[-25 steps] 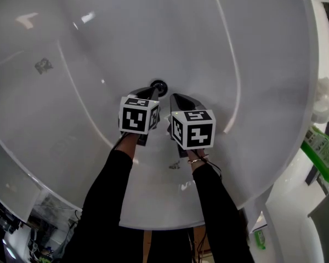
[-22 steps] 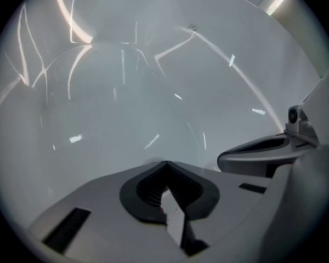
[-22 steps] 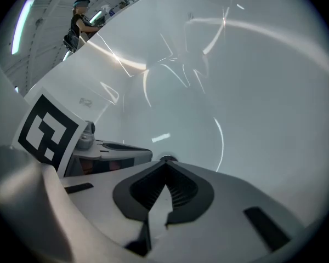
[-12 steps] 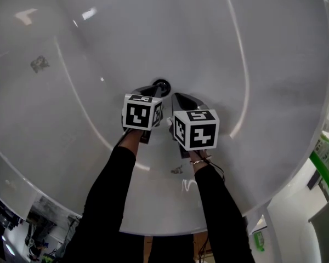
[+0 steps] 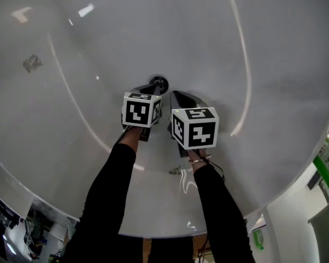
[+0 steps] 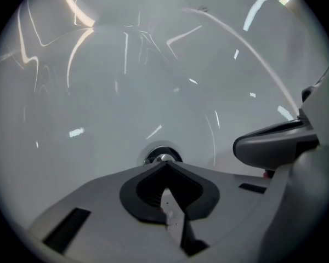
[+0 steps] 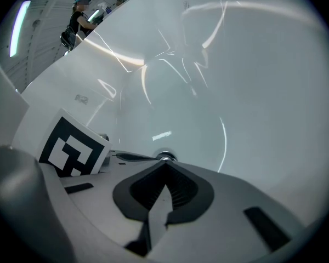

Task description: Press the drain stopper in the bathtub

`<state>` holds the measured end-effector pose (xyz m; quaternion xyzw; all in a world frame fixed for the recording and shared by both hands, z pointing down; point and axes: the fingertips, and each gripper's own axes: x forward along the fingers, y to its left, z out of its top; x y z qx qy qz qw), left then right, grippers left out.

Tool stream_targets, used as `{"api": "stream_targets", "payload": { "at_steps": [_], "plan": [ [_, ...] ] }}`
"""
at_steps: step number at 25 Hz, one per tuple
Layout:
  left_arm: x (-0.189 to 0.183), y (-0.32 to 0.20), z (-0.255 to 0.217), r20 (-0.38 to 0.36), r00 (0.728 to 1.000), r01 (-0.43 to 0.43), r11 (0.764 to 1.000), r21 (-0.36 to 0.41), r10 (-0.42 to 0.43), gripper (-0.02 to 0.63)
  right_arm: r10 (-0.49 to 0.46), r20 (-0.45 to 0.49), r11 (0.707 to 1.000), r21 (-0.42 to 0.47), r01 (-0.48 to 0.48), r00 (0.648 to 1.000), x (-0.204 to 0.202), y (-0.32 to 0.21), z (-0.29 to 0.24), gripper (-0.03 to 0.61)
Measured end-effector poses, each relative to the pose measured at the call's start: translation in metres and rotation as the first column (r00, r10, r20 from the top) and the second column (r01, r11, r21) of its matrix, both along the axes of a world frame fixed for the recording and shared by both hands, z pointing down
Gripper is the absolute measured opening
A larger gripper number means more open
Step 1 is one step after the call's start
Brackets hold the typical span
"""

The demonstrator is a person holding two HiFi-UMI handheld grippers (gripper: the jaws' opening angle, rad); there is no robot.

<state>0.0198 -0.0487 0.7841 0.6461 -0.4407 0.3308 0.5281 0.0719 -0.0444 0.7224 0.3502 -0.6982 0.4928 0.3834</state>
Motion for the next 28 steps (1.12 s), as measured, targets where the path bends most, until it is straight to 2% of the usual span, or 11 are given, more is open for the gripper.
{"api": "stream_targets", "payload": {
  "at_steps": [15, 21, 28],
  "plan": [
    [0.003, 0.005, 0.017, 0.013, 1.000, -0.013, 0.999, -0.031, 0.014, 0.008, 0.003, -0.003, 1.000, -0.025, -0.003, 1.000, 0.004, 0.007, 0.009, 0.002],
    [0.003, 0.005, 0.018, 0.063, 0.997, -0.037, 0.998, -0.045, 0.040, 0.008, 0.010, -0.016, 0.999, -0.034, -0.011, 1.000, 0.010, 0.009, 0.012, 0.002],
    [0.003, 0.005, 0.020, 0.069, 0.997, -0.025, 0.998, -0.060, 0.029, 0.008, 0.023, -0.021, 0.999, -0.042, -0.024, 1.000, 0.014, 0.007, 0.015, 0.002]
  ]
}}
